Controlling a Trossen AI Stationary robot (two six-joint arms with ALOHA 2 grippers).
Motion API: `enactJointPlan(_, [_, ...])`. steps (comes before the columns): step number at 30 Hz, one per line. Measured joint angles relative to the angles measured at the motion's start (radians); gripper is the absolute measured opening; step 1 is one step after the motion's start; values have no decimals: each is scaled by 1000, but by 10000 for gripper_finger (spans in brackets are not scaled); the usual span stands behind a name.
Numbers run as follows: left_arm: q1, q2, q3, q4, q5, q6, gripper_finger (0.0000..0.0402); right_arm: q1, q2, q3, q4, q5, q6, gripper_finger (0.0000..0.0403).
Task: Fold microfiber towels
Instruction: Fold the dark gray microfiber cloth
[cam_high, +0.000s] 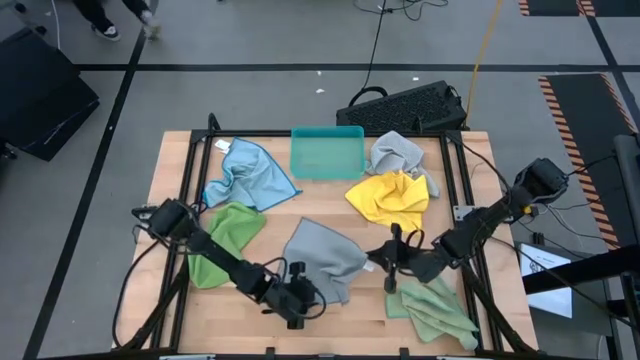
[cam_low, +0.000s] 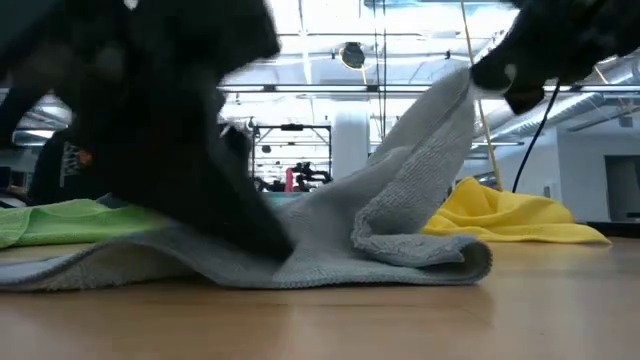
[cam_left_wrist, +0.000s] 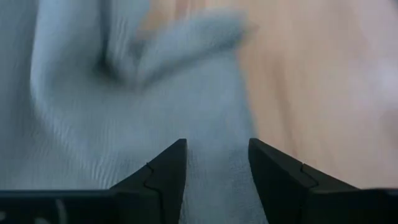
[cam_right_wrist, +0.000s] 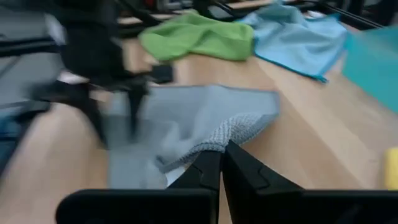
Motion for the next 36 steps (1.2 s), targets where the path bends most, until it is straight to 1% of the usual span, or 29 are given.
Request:
enactJointPlan(3, [-4, 2, 6, -124, -19, -67, 175, 28, 0, 6, -4, 0, -7, 4])
enactJointPlan(6, [1, -6, 6, -252, -51, -94, 175, 43, 0, 6, -6, 2, -3, 4])
enactJointPlan(8, [5, -22, 5, -319, -114, -49, 175, 46, 0, 7, -10, 2, 5, 4])
enactJointPlan(10, [16, -43, 2, -380, -206, 3, 175, 45, 0, 7, -13, 2, 21, 4])
enactJointPlan(12, [37, -69, -2, -415, -252, 42, 175, 45, 0, 7, -14, 22, 44, 4])
enactJointPlan(15, [60, -129, -8, -417, -240, 51, 175, 45, 8, 7, -17, 72, 77, 4])
enactJointPlan(19, [68, -203, -3, -366, -185, -43, 175, 45, 17, 7, -18, 80, 82, 4])
enactJointPlan(22, [53, -206, -4, -317, -130, -70, 175, 45, 24, 7, -23, 78, 80, 4])
enactJointPlan(26, [11, -185, -2, -203, -106, -117, 175, 45, 23, 7, -24, 77, 80, 4])
enactJointPlan(28, [-4, -167, -4, -183, -77, -155, 175, 45, 23, 7, -24, 77, 80, 4])
enactJointPlan(30, [-9, -157, -4, -162, -42, -213, 175, 45, 23, 7, -24, 76, 88, 4])
enactJointPlan(32, [-8, -159, -4, -160, -9, -307, 175, 45, 23, 7, -25, 75, 104, 4])
enactJointPlan(36, [-1, -160, -4, -153, 4, -446, 175, 45, 23, 7, -24, 74, 107, 4])
